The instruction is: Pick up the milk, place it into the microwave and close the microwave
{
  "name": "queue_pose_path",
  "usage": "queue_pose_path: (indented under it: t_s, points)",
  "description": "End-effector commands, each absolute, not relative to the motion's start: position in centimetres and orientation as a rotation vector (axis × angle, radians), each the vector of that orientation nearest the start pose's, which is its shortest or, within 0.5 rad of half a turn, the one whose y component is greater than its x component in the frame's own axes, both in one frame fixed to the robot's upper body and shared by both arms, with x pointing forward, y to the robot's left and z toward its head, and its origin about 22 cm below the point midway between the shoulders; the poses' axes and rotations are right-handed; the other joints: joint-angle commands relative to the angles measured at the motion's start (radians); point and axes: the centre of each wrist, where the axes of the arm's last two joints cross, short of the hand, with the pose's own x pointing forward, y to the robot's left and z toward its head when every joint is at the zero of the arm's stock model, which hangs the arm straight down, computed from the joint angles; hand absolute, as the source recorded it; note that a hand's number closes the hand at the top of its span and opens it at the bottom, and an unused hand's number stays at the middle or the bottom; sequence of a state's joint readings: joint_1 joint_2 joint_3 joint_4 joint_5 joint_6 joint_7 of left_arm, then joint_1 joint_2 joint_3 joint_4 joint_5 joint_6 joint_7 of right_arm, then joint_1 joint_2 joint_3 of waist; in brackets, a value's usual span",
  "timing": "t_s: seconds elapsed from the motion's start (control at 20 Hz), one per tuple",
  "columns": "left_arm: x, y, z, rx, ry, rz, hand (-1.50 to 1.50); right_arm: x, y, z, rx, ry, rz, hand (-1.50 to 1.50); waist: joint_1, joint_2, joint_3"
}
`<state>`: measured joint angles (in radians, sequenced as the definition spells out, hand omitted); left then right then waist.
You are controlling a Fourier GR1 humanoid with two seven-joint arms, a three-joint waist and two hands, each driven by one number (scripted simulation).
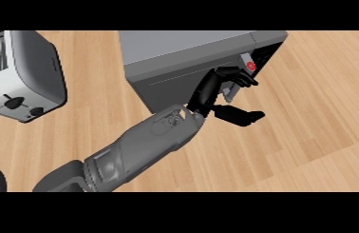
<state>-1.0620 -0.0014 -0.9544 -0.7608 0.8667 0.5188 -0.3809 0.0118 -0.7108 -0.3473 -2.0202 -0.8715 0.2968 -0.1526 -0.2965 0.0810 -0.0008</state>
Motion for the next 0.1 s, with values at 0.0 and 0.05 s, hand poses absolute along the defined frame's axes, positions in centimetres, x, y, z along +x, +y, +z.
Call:
queue_pose_path:
  t_s: [0.0, 0.05]
  points:
    - [38.83, 5.47, 3.78, 0.019, -1.690, -0.206, -1.50, 19.84, -36.83, 21.13, 0.326, -2.241, 0.280, -1.50, 0.037, 0.004, -0.002]
    - [39.15, 5.86, 4.13, 0.015, -1.695, -0.218, -1.50, 19.79, -36.69, 21.56, 0.335, -2.260, 0.294, -1.50, 0.044, 0.004, -0.002]
